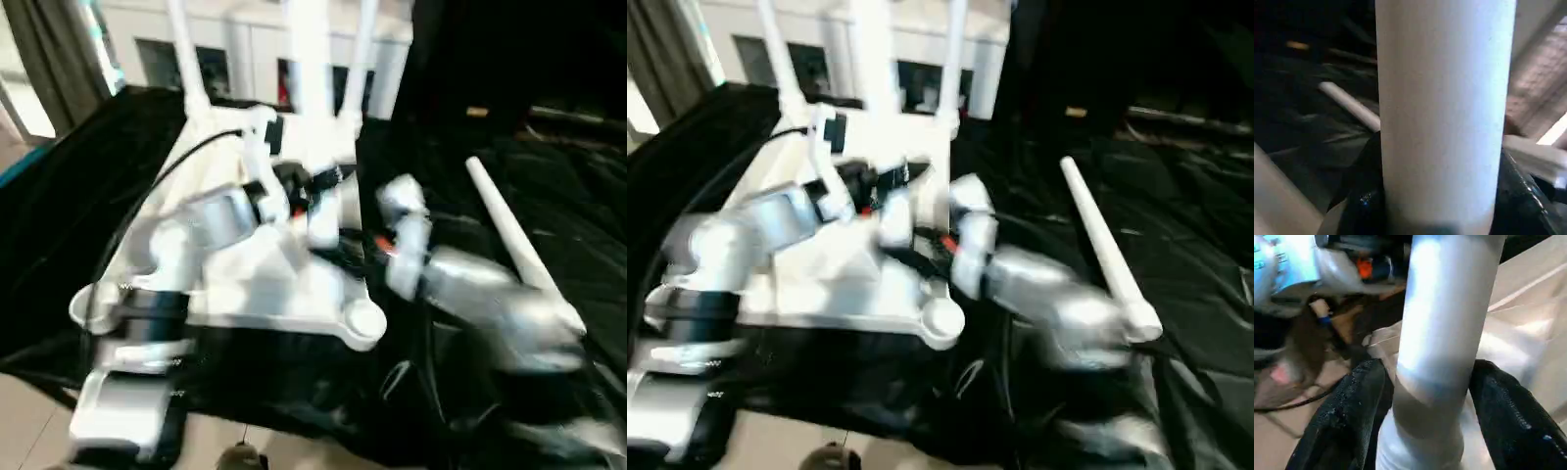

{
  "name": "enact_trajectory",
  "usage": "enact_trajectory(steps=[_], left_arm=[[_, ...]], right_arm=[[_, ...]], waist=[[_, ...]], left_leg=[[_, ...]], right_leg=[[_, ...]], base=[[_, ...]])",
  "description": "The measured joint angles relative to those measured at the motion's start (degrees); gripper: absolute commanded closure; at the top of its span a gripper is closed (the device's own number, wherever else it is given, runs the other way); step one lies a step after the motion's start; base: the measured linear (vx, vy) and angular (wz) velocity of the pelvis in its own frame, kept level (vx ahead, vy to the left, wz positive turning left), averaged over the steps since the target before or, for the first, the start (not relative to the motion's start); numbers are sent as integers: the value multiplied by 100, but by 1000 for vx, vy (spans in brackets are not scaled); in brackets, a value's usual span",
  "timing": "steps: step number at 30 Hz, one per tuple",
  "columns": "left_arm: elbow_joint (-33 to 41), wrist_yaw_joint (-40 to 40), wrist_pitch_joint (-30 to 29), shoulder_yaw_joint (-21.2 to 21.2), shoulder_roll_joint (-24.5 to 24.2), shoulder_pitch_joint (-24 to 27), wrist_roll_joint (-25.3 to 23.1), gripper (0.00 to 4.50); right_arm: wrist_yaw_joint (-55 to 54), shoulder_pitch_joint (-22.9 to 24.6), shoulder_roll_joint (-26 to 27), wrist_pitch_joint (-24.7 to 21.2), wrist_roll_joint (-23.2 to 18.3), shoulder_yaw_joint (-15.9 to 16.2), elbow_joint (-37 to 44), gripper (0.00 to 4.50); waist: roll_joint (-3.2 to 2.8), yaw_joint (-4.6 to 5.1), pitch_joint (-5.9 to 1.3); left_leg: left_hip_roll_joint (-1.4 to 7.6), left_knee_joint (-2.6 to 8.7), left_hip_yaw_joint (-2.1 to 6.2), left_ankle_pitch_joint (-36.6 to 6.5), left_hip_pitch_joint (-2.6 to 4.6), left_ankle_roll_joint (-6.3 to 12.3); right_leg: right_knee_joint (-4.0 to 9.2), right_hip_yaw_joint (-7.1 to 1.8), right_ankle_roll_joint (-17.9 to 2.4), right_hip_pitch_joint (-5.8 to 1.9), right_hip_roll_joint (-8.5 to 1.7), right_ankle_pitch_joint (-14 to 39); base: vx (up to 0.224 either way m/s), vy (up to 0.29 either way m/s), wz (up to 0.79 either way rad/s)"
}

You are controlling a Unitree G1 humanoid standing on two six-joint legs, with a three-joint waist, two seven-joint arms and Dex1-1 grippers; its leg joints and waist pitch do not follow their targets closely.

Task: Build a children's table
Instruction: Pick table leg

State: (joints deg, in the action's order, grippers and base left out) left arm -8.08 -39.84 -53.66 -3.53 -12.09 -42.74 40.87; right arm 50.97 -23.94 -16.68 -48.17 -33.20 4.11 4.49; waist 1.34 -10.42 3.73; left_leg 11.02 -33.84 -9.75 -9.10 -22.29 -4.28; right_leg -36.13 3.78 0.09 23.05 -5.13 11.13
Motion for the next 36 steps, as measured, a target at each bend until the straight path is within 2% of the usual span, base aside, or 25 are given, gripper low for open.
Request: enact_trajectory(steps=[4,6,11,16,17,18,20,22,28,30,31,34,36], left_arm=[[96,-325,-249,-50,116,-46,454,262],[96,-364,-275,-88,127,-65,544,262],[95,-403,-301,-125,111,-65,556,262],[96,-463,-284,-124,83,-65,556,262],[96,-424,-277,-126,86,-65,556,206],[97,-350,-260,-141,111,-64,556,192],[96,-104,-213,-206,188,-64,534,192],[100,87,-119,-283,238,-64,490,158],[340,1365,433,-240,572,7,-345,147],[358,1822,522,-280,761,36,-467,147],[369,2077,534,-321,859,52,-514,176],[381,2565,608,-433,1067,61,-618,186],[386,2693,669,-472,1129,72,-661,210]], right_arm=[[238,-3,-192,-302,-248,77,131,154],[270,-9,-210,-325,-331,76,172,181],[280,-27,-186,-421,-440,78,176,225],[263,-48,-187,-435,-457,75,158,245],[252,-53,-187,-433,-456,75,154,247],[224,-67,-187,-422,-451,76,131,248],[98,-106,-172,-345,-384,74,103,248],[-38,-113,-124,-288,-270,87,90,248],[-1010,-147,326,-116,170,81,-75,249],[-1272,-165,440,-106,272,84,-75,249],[-1406,-166,490,-103,354,85,-75,249],[-1621,-167,557,-77,457,81,-74,249],[-1683,-167,587,-49,488,83,-74,250]], waist=[[-1,-17,-1],[-1,-20,-1],[-1,-55,-1],[0,-92,-1],[0,-97,-1],[0,-101,-1],[0,-99,-1],[-1,-97,-1],[-10,-91,-5],[-10,-96,-5],[-10,-95,-5],[-10,-89,-5],[-10,-88,-5]], left_leg=[[1,1,0,2,5,-3],[1,0,0,2,13,-3],[1,0,1,2,11,-4],[1,0,0,3,9,-4],[1,0,0,3,7,-5],[0,0,0,3,6,-5],[0,-2,0,3,5,-5],[0,-2,0,3,6,-5],[0,-1,2,4,6,-7],[0,-1,2,4,4,-7],[0,-1,2,4,3,-7],[0,-1,2,4,3,-7],[0,-1,2,4,3,-7]], right_leg=[[-6,1,-7,-1,0,-9],[-6,0,-6,-7,0,-11],[-4,0,-2,-8,0,-13],[-2,0,1,-8,0,-11],[-1,0,1,-7,0,-11],[-1,0,1,-7,-1,-11],[-1,0,0,-7,-2,-11],[-1,0,1,-7,-2,-11],[0,0,6,-6,-2,-14],[1,1,6,-7,-2,-14],[2,1,6,-6,-2,-14],[2,1,8,-6,-2,-14],[3,1,10,-5,-1,-13]], base=[[0,0,0],[0,0,0],[0,0,0],[0,0,0],[0,0,0],[0,0,0],[0,0,0],[0,0,0],[0,0,0],[0,0,0],[0,0,0],[0,0,0],[0,0,0]])
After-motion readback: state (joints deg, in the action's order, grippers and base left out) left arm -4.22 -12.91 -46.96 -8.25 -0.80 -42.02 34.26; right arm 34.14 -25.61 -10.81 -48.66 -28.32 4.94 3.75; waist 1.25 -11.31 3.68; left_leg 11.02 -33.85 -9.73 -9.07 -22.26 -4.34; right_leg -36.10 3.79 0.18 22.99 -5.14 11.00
